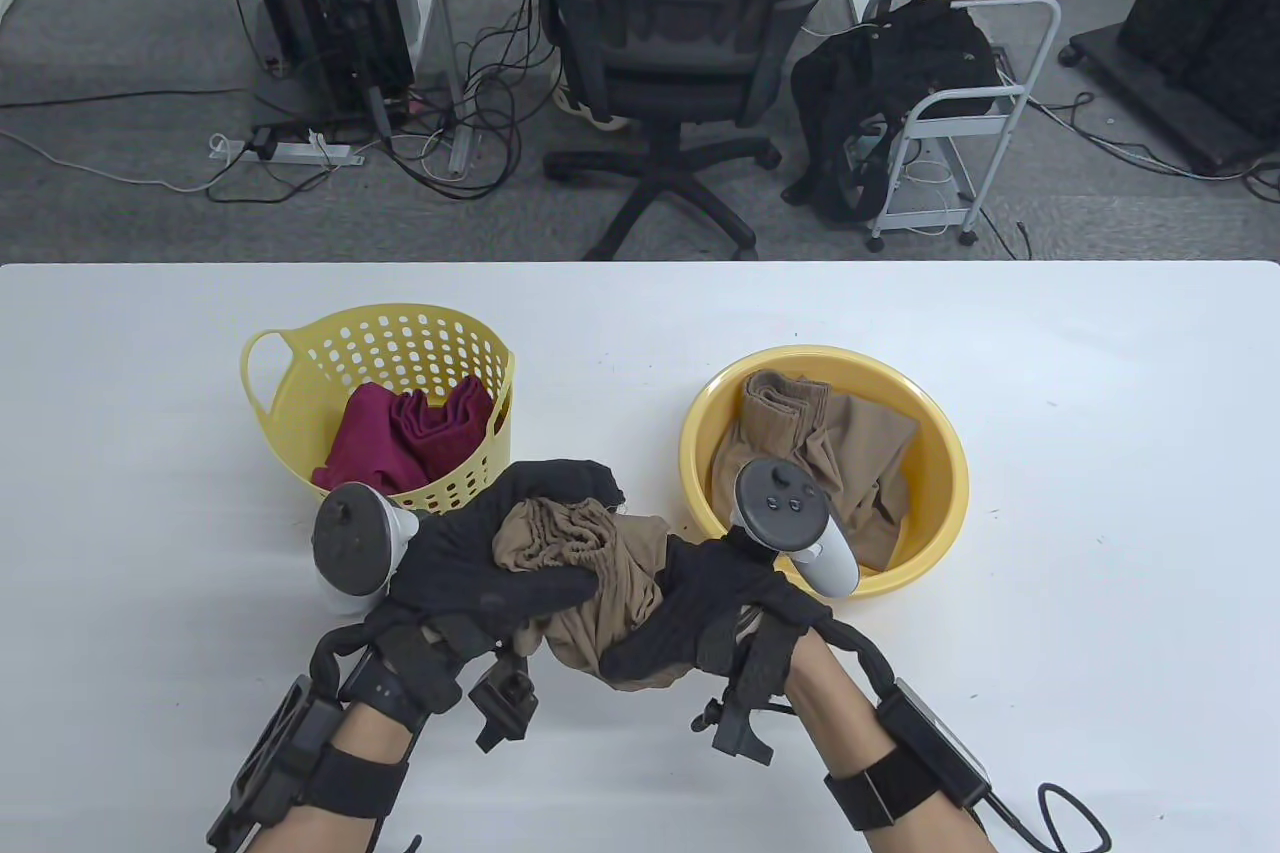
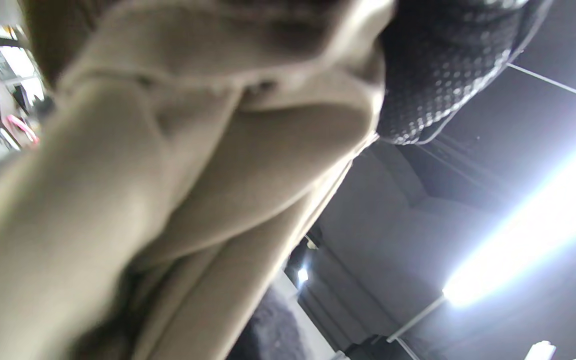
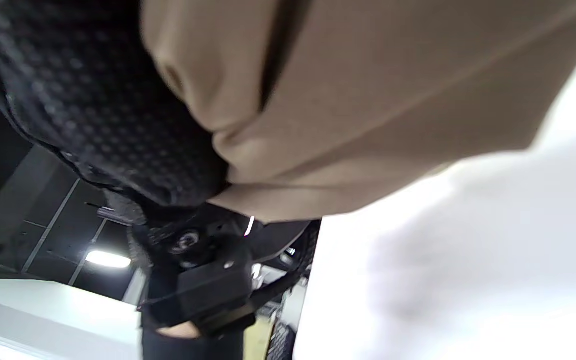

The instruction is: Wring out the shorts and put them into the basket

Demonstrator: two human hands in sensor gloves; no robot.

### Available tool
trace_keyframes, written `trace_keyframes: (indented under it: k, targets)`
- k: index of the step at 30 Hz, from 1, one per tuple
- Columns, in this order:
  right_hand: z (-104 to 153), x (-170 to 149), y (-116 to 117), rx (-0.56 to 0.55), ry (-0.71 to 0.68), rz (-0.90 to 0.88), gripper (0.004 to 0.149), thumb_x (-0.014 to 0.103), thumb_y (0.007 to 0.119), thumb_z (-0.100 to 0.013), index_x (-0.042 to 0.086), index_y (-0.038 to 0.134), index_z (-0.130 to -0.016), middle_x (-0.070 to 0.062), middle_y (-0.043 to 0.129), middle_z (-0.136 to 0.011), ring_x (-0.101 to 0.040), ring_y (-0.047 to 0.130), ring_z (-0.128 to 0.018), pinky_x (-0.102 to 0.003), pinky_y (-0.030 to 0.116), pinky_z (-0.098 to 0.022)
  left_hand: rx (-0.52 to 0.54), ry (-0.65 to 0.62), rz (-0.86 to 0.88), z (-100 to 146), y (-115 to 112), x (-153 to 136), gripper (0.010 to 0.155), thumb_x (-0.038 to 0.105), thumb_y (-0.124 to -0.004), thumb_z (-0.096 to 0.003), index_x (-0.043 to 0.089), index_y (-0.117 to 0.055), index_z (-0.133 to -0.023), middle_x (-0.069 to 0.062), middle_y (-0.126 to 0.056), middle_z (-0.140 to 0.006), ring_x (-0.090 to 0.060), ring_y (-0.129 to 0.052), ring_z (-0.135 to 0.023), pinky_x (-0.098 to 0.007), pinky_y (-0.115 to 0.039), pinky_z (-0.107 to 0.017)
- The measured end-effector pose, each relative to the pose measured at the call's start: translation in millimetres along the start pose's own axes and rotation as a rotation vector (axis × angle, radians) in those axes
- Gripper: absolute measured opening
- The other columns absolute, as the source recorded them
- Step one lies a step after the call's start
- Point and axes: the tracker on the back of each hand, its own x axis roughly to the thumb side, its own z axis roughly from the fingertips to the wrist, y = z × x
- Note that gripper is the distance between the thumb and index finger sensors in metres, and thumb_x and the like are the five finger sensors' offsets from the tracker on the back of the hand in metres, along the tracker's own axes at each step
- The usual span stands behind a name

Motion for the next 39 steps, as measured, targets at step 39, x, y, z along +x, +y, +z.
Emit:
trace_keyframes:
  k: [39]
  targets:
    - [13.1,27.7,29.7,-0.478,-0.010,1.175,0.073,0.040,0.106,-0.033,0.006,0.069,-0.087,-0.003,0.092,-0.061,-0.013,0.096,-0.029,-0.027,0.086,-0.021,0.148,0.399,-0.437,6.2,-21.5,-23.2,0.061,0.055,-0.075,-0.0607,0.012,-0.058,-0.100,-0.025,-0.085,-0.087,-0.042,-0.104,-0.061,-0.056,-0.087,-0.045]
